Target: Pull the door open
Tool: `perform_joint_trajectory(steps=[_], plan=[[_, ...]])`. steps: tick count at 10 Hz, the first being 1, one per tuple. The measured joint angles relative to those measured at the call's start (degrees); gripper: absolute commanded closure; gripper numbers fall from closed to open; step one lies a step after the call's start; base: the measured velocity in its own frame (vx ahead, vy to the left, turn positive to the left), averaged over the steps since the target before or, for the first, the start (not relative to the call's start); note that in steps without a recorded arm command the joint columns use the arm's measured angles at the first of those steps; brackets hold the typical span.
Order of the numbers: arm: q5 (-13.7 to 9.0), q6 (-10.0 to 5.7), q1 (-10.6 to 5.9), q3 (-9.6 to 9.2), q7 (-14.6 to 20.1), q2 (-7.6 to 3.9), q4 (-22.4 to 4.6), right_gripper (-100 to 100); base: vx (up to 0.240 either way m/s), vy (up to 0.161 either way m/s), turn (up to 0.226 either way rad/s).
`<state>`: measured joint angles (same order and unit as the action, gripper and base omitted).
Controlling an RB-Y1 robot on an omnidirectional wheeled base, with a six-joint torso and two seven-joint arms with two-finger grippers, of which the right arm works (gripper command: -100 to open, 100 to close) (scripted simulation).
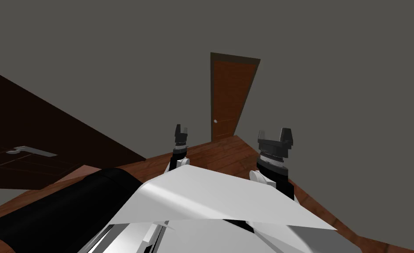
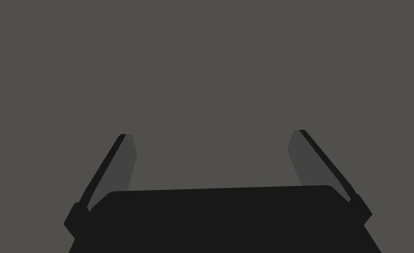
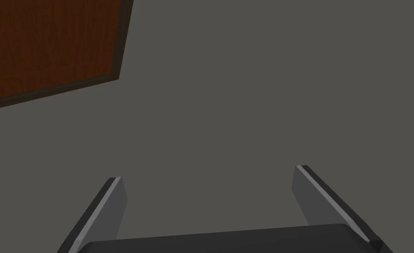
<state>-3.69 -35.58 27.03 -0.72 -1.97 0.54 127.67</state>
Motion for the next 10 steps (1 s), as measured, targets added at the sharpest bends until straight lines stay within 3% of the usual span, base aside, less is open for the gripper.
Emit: perform_joint_trajectory(steps=[5, 10], plan=[[1.6, -0.84, -1.96, 1.0, -3.9, -1.56, -5.6, -100, 0.145, 0.024, 0.053], [3.9, -2.67, -3.27, 1.44, -8.9, -2.76, -12.2, -100, 0.118, 0.011, 0.055]])
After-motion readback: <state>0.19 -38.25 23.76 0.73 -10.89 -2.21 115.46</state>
